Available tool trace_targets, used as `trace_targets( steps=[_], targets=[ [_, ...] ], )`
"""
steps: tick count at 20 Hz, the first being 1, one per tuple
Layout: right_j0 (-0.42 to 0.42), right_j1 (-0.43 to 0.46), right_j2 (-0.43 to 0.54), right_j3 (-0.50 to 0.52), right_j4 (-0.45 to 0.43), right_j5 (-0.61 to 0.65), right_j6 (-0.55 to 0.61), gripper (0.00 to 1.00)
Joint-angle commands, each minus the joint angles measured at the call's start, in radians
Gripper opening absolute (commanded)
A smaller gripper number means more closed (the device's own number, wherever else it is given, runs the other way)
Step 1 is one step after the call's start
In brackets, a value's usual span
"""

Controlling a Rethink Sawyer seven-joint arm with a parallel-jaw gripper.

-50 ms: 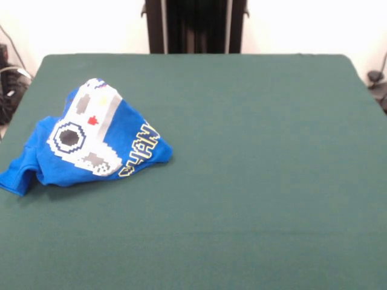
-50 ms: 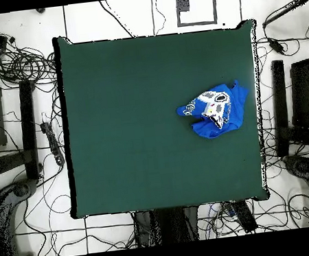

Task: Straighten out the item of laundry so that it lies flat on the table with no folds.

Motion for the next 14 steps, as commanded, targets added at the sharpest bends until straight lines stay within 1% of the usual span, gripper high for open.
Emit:
trace_targets(
  steps=[1, 2, 4, 5, 7, 9, 10, 13, 14],
  targets=[
    [0.149, 0.034, 0.102, -0.050, -0.046, 0.157, -0.241, 0.00],
    [0.162, 0.023, 0.086, -0.035, -0.042, 0.145, -0.205, 0.00],
    [0.230, -0.004, -0.004, -0.017, -0.060, 0.127, -0.006, 0.00],
    [0.257, -0.012, -0.028, -0.005, -0.054, 0.120, 0.066, 0.00],
    [0.279, -0.013, -0.052, 0.029, -0.006, 0.119, 0.157, 0.00],
    [0.306, -0.027, -0.088, 0.080, 0.017, 0.056, 0.232, 0.00],
    [0.325, -0.032, -0.111, 0.089, 0.014, 0.042, 0.260, 0.00],
    [0.372, -0.066, -0.184, 0.167, 0.026, -0.044, 0.362, 0.00],
    [0.385, -0.070, -0.201, 0.176, 0.030, -0.057, 0.374, 0.00]
  ],
)
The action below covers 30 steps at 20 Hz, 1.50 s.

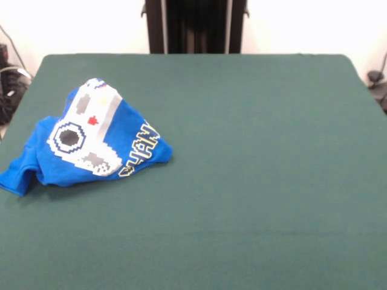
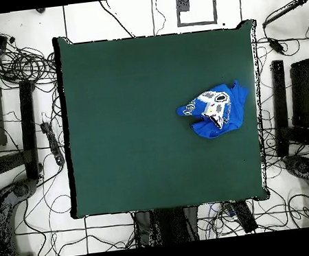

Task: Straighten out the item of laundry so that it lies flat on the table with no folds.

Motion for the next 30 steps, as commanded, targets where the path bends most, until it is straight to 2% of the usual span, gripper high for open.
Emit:
trace_targets(
  steps=[1, 4, 11, 17, 20, 24, 30],
  targets=[
    [0.126, -0.059, -0.115, 0.227, 0.045, -0.075, 0.386, 0.00],
    [0.144, -0.078, -0.157, 0.270, 0.070, -0.106, 0.409, 0.00],
    [0.204, -0.090, -0.245, 0.292, 0.091, -0.128, 0.467, 0.00],
    [0.181, -0.061, -0.223, 0.324, 0.163, -0.154, 0.411, 0.00],
    [0.222, -0.064, -0.268, 0.347, 0.169, -0.203, 0.495, 0.00],
    [0.233, -0.064, -0.275, 0.382, 0.236, -0.195, 0.509, 0.00],
    [0.265, -0.047, -0.312, 0.394, 0.248, -0.287, 0.512, 0.00]
  ],
)
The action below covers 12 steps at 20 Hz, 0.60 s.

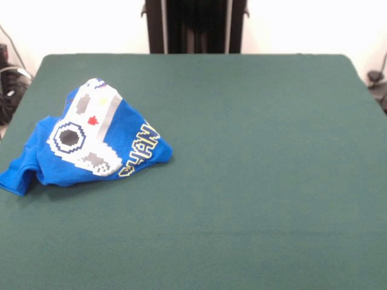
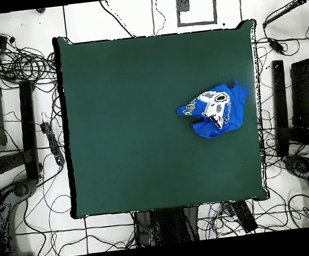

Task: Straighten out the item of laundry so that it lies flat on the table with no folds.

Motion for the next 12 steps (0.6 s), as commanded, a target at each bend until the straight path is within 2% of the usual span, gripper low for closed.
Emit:
trace_targets(
  steps=[1, 12],
  targets=[
    [0.091, 0.071, -0.011, 0.210, 0.067, -0.075, 0.310, 0.00],
    [0.161, 0.086, -0.093, 0.187, 0.089, -0.060, 0.303, 0.00]
  ],
)
